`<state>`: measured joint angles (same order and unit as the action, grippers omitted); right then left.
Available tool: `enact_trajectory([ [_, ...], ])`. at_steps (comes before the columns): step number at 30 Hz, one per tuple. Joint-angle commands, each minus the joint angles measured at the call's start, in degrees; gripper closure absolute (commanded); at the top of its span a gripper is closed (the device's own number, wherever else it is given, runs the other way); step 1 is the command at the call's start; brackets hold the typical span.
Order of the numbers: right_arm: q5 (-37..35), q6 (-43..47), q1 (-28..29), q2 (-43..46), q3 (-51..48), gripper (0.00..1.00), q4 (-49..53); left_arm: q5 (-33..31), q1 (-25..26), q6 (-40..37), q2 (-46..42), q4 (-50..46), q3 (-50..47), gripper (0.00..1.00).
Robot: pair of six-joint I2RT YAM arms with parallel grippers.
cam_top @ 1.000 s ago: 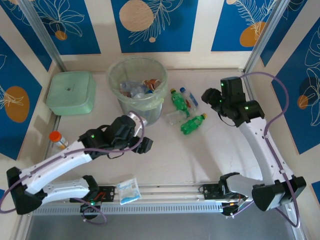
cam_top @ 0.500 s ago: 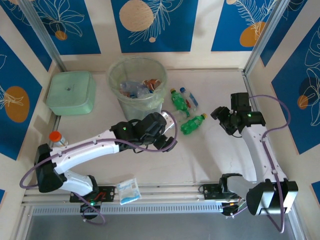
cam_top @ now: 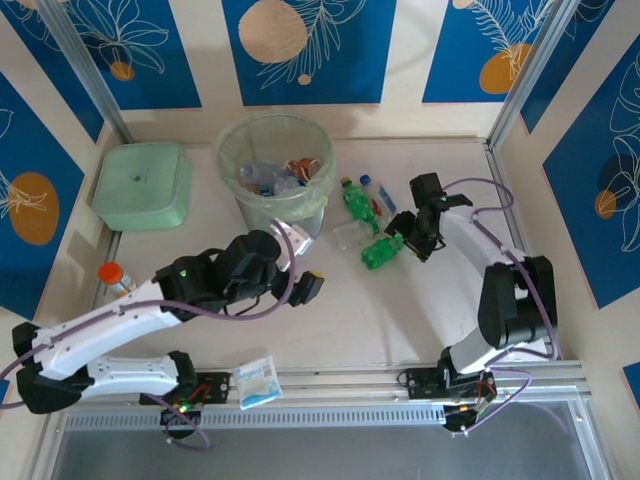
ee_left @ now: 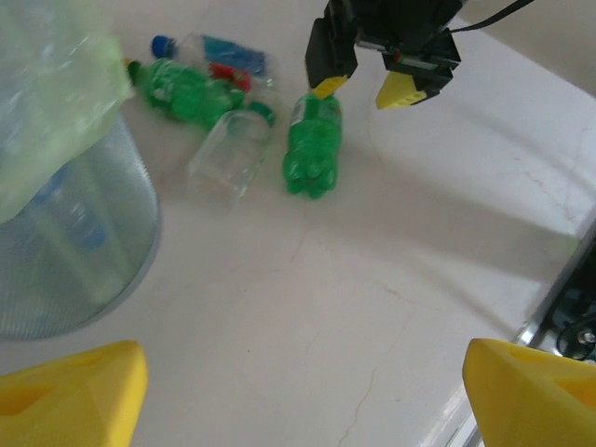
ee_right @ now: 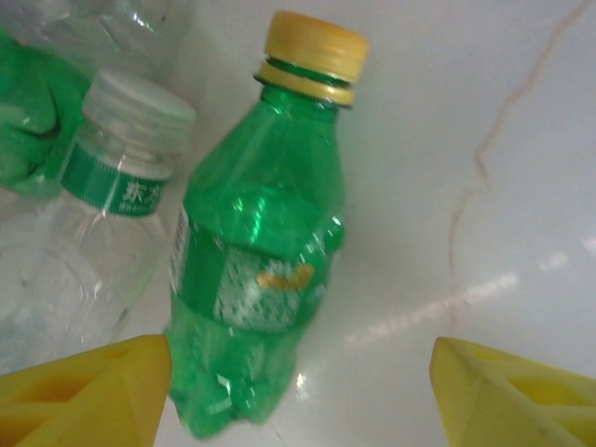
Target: Put the plastic bottles in the bin
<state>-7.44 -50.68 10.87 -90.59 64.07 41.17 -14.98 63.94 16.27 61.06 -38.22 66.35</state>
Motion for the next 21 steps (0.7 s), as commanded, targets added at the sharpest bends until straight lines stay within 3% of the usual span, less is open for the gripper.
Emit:
enact_trajectory([
  [1,1.56,-1.95,0.76,-2.82,2.28,0.26,-2.56,-5.43,0.31,3.23,-2.74,-4.76,-2.97,0.13],
  [11,0.5,-3.67,2.49,-9.6,3.93,0.27,-2.65,-12.96,-1.63,8.67,-7.78,-11.16,-6.92,0.13],
  [21,-0.22,-4.55,3.06,-12.28,1.94,0.3,-3.44,-8.93,-8.48,11.85,-9.6,-12.99,-9.13,0.15],
])
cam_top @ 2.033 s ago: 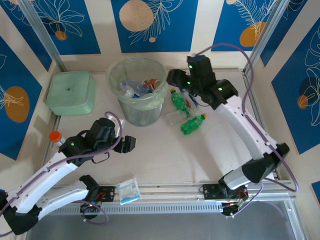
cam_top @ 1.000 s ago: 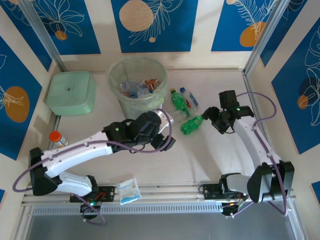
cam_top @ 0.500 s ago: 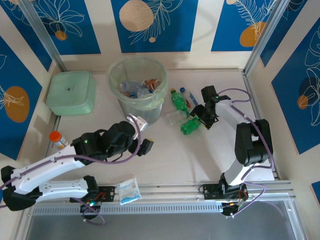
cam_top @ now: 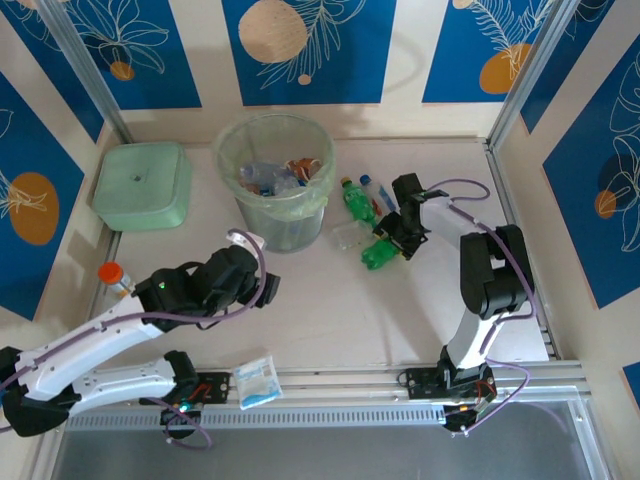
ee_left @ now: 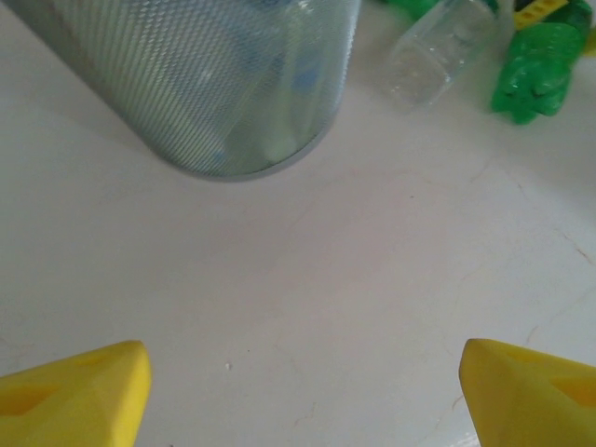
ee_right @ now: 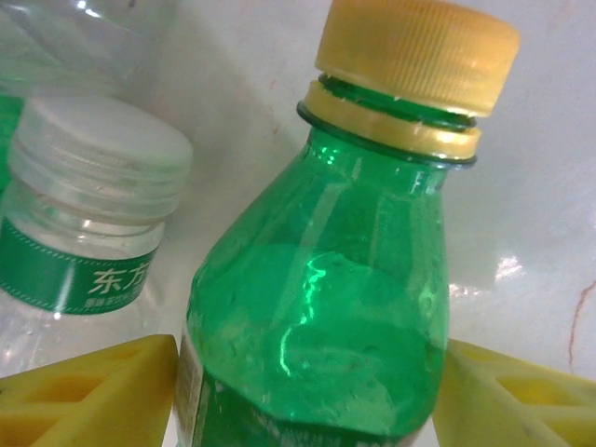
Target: Put the plastic bottles in the bin
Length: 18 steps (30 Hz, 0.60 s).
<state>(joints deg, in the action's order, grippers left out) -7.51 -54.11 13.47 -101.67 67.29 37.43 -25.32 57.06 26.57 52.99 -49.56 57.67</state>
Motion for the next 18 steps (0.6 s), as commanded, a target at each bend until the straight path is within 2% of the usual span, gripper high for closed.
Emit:
enact_trajectory([
  [1,-0.14,-1.18,0.54,-1.49,-1.37,0.3,0.36,2.16,-2.16,1.56,-1.86,-1.44,-0.62,0.15],
  [5,-0.93,-1.26,0.77,-1.78,-1.61,0.3,0.63,3.94,-3.68,1.64,-2.45,-0.98,-1.02,0.15],
  [10,-1.24,-0.95,0.86,-1.12,-2.52,0.35,0.07,4.66,-4.18,1.65,-2.53,-0.88,-1.07,0.16],
  [14,-2.54,-0.23,1.37,2.35,-3.43,0.41,0.0,5.11,-4.5,1.73,-2.74,-0.89,-1.07,0.16],
  [18,-3.47,1.3,1.73,8.82,-3.36,0.41,0.86,5.03,-4.75,1.87,-2.73,-0.8,-1.46,0.17],
])
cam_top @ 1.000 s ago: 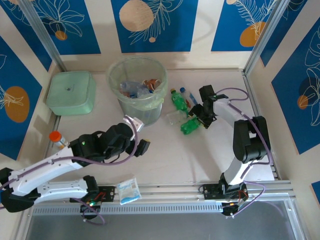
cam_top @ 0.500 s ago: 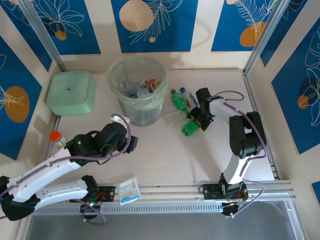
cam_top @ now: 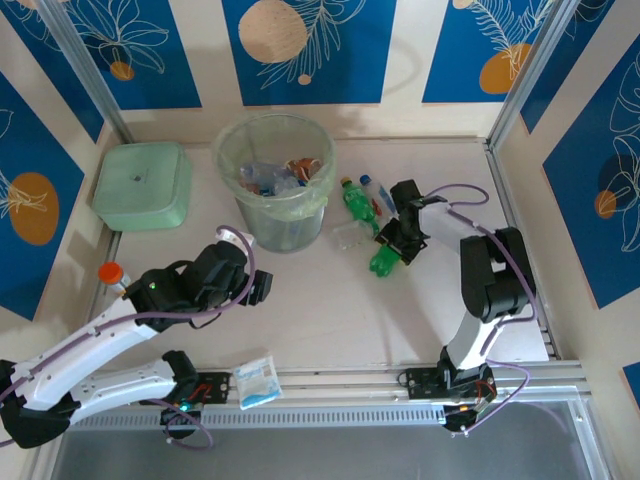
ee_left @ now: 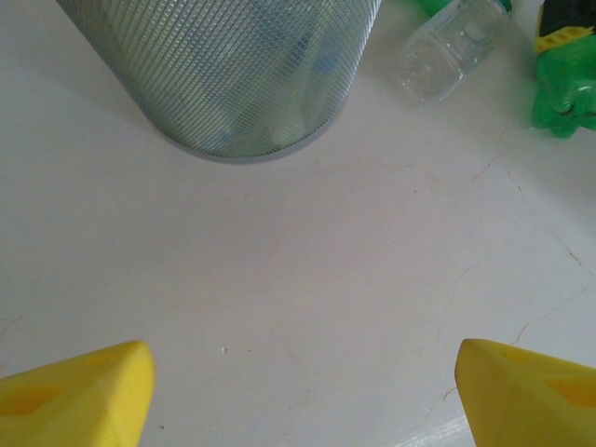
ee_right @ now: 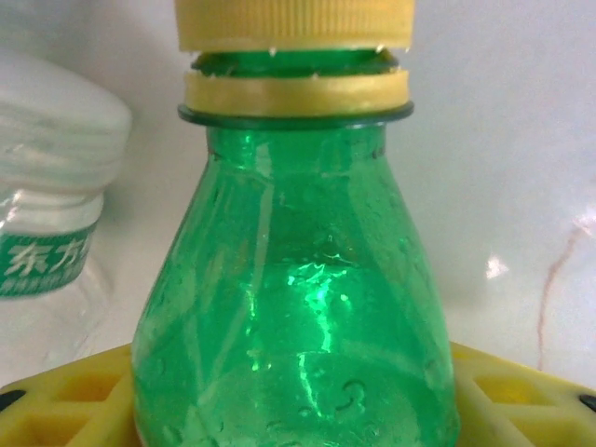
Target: Put the plastic bottles in the bin
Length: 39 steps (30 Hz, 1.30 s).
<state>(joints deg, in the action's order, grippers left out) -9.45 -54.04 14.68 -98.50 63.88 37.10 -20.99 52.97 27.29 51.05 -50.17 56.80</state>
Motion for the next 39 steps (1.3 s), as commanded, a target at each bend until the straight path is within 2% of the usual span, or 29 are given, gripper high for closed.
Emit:
enact_trajectory([
  [1,-1.59,1.87,0.8,7.57,0.47,0.42,1.64,0.69,-0.65,1.25,-0.87,-0.04,-0.71,0.17],
  [6,-3.29,4.49,2.99,17.51,6.52,0.42,6.01,1.05,-0.64,2.19,-1.21,0.57,-1.76,0.17],
  [10,-4.39,6.93,5.92,23.65,13.46,0.42,5.75,1.7,-0.75,2.72,-1.07,1.03,-2.24,0.17],
  [16,-1.6,10.71,10.15,24.16,24.71,0.42,0.68,2.99,-0.75,3.66,-1.65,2.39,-3.56,0.19],
  [20,-0.87,13.7,13.6,20.37,31.09,0.42,-3.81,3.51,-0.76,3.97,-1.37,2.54,-4.06,0.19],
  [27,0.26,16.54,16.46,9.11,43.53,0.42,-4.76,4.53,-0.69,4.13,-1.22,3.23,-4.83,0.2],
  [39,1.37,19.56,19.2,-7.25,62.93,0.42,0.47,6.3,-0.76,3.68,-1.1,4.21,-5.12,0.21],
])
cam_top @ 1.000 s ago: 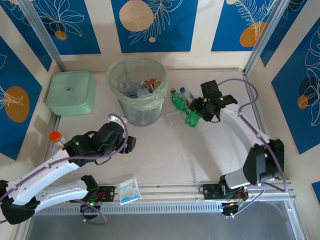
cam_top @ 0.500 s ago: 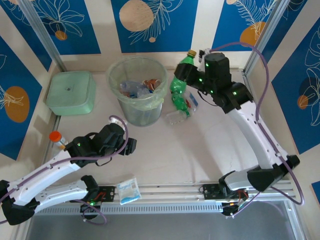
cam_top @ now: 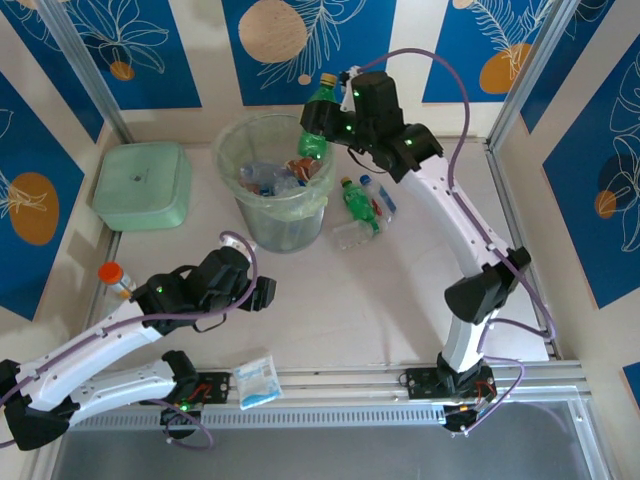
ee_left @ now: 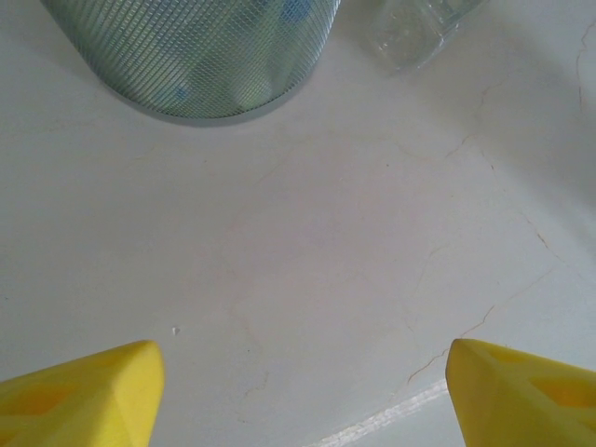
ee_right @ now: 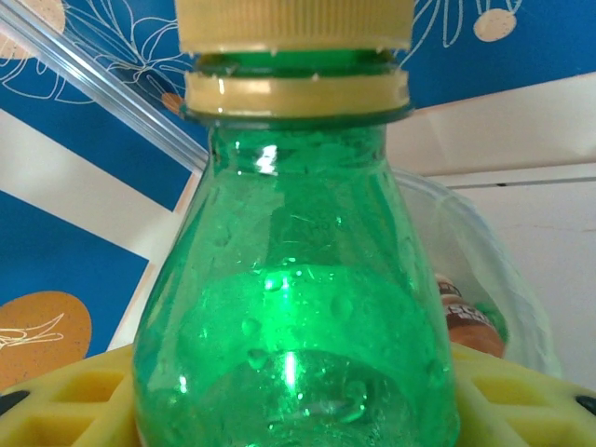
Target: Put the plastic bottles in the bin
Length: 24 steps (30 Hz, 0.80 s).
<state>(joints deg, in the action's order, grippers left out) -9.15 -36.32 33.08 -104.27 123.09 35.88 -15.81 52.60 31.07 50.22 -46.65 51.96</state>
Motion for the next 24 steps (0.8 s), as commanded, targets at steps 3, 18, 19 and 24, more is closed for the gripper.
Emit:
enact_trajectory([
  [3,1.13,1.95,0.91,-4.56,6.99,0.41,3.67,1.05,-0.37,-0.31,-0.21,0.82,-0.44,0.21],
  [18,-0.99,3.69,1.55,-2.95,6.48,0.26,5.14,2.11,-0.35,-1.72,0.03,1.13,-0.11,0.22],
  [19,-1.47,3.79,1.61,-1.81,5.24,0.26,4.76,2.07,-0.32,-1.85,0.06,1.13,-0.11,0.22],
  [24,-3.56,3.56,1.3,6.33,-4.73,0.26,1.36,2.44,-0.38,-2.23,0.14,1.13,0.14,0.23],
])
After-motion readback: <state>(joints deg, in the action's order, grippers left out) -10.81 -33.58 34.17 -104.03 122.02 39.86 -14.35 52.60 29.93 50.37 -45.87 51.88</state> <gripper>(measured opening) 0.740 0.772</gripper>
